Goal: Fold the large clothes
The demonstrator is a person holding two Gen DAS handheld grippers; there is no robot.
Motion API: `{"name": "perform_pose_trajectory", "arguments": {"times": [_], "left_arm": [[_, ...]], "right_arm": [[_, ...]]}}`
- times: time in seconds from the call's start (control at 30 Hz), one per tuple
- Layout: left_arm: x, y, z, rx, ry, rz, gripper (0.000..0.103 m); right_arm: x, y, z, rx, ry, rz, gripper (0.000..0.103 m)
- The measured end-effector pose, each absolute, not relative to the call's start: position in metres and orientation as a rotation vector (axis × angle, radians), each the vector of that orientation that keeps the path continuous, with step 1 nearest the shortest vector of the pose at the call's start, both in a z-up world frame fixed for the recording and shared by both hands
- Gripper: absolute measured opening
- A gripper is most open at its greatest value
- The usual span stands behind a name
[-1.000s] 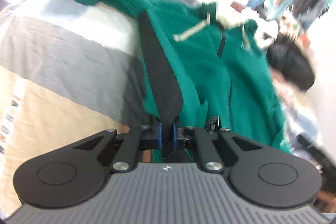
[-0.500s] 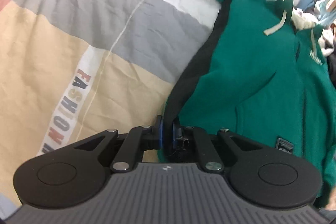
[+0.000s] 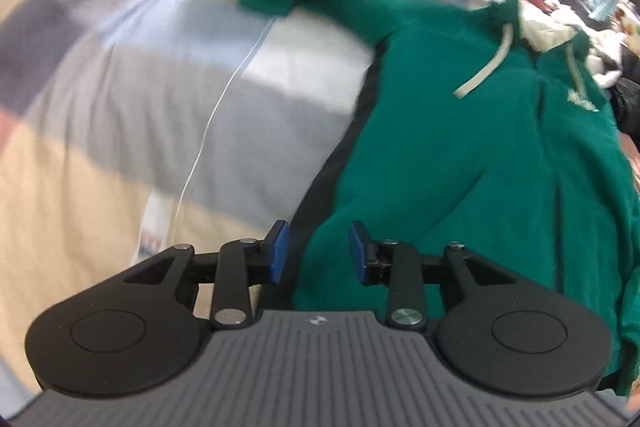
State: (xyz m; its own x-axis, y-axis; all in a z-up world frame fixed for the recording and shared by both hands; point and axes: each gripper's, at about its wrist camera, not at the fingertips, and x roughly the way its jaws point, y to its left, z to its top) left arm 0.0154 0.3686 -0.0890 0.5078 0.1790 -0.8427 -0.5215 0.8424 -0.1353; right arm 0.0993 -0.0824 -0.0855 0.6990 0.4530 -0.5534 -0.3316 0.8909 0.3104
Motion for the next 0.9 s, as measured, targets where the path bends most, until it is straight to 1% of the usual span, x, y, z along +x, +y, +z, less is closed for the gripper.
{"name": "perform_pose_trajectory", "arguments": {"times": [0.1,0.3,0.43,0.67,0.8,0.9], "left_arm": [[0.034,0.351,-0.056,-0.330,0.903,0.407,0.038],[0.073,0.310,0.006,-0.252,0.825,0.311,0.038],[0.101,0.267,0.034,-0.212,0.791,0.217,0.038],[0.152,0.162,0.047,-0.211,0.772,0.007,0.038],[0.188,0.092,0.038,-0.201,0.743,-0.083,0.038],[0.212,0.042,0.028,-0.159,0.720,-0.136,0.038]], "right_arm": [[0.103,-0.084,-0.088,0.145,0.669,0.367,0.065],[0.118,-0.108,-0.096,0.218,0.723,0.222,0.065],[0.123,-0.116,-0.103,0.183,0.756,0.154,0.065],[0.126,-0.131,-0.110,0.205,0.816,0.092,0.065],[0.135,-0.143,-0.107,0.183,0.815,0.109,0.065],[0.142,-0.158,-0.106,0.245,0.821,0.104,0.065]]}}
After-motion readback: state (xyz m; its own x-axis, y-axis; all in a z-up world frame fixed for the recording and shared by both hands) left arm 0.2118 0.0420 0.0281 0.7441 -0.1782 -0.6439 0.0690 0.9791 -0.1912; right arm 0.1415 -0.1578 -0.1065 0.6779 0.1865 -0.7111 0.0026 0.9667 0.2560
